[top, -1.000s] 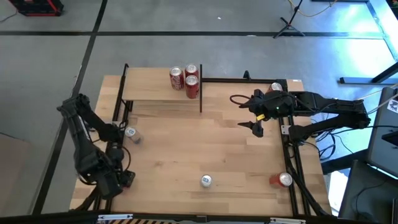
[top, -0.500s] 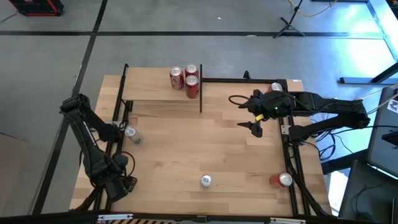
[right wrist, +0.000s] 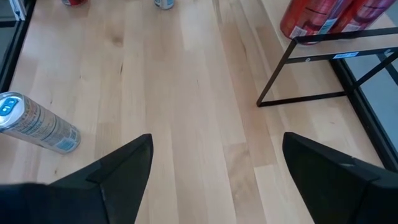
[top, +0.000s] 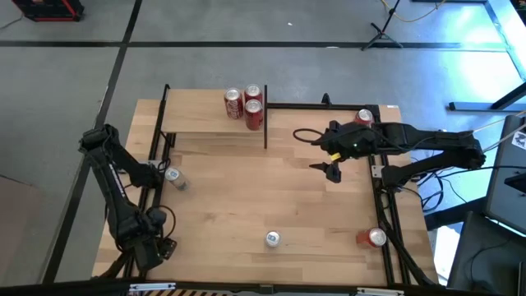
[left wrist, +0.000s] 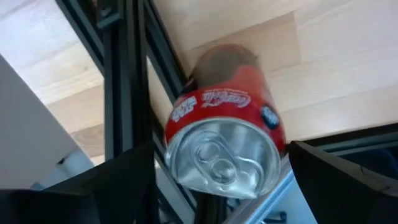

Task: Place canned beverage on shelf
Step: Put the red white soda can on the shelf aligned with the other red white soda can

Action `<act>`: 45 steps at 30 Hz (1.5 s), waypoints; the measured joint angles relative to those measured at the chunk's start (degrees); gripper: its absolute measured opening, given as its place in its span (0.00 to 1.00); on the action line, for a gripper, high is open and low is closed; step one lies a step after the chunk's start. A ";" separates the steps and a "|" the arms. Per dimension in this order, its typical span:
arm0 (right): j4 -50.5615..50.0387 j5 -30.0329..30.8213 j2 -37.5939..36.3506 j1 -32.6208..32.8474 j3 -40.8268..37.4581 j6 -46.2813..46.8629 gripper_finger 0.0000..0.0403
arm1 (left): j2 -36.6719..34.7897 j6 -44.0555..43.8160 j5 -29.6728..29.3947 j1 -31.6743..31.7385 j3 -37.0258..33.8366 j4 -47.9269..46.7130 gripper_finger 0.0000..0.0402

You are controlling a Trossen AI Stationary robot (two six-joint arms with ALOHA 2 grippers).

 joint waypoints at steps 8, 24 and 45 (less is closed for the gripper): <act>0.17 0.00 0.35 0.00 0.00 0.00 0.86 | -0.05 1.47 0.19 -0.30 0.11 0.57 0.91; 0.26 0.00 0.35 0.00 0.00 0.59 0.86 | -2.91 -0.19 -2.63 -3.14 3.19 -3.36 0.91; 0.26 0.00 0.33 0.00 0.00 1.05 0.86 | -2.84 7.86 -5.56 -3.05 -7.82 13.57 0.86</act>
